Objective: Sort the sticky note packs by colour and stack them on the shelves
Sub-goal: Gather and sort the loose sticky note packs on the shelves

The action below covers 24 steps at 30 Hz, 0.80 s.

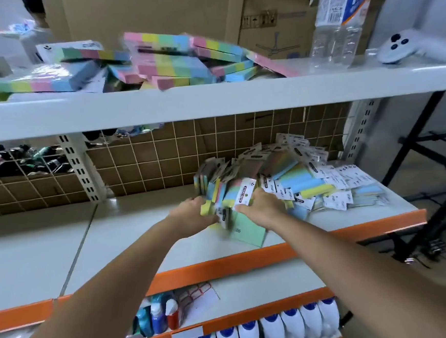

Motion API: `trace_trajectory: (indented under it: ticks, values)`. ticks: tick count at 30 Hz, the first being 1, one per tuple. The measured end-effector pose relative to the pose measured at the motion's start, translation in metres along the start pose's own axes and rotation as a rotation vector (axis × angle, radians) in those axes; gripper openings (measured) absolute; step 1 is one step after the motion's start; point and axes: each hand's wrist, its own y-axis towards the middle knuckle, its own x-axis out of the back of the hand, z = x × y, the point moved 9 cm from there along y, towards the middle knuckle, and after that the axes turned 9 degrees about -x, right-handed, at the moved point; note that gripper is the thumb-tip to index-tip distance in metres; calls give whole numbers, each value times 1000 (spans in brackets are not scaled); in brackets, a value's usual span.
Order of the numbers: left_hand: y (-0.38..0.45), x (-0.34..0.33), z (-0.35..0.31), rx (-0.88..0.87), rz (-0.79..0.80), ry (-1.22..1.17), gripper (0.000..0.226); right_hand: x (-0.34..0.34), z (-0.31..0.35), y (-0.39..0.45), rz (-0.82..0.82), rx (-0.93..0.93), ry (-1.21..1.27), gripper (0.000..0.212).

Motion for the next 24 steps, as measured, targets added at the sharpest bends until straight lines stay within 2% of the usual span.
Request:
trace_trajectory:
  ticks: [5,9,10,14,17,19,21,24]
  values:
    - [28,4,9,-30,4,-52,56,-10,4,19,-40,-110,108,47]
    - [49,3,15,-18,0,-123,54,-13,5,26,-61,-223,283,71]
    - [53,2,14,-16,-1,-134,50,-15,7,27,-43,-232,282,70]
    - [73,-8,14,-24,4,-130,45,-28,17,33,3,-216,235,37]
    - [82,-11,10,-34,-9,-151,36,-34,22,38,-5,-221,247,29]
    - [86,-10,10,-20,-27,-168,40,-33,25,41,-19,-224,257,21]
    - [93,-14,14,4,-28,-180,47,-35,23,46,-31,-246,288,23]
    - [97,-16,20,74,-55,-173,58,-43,19,51,-3,-271,373,9]
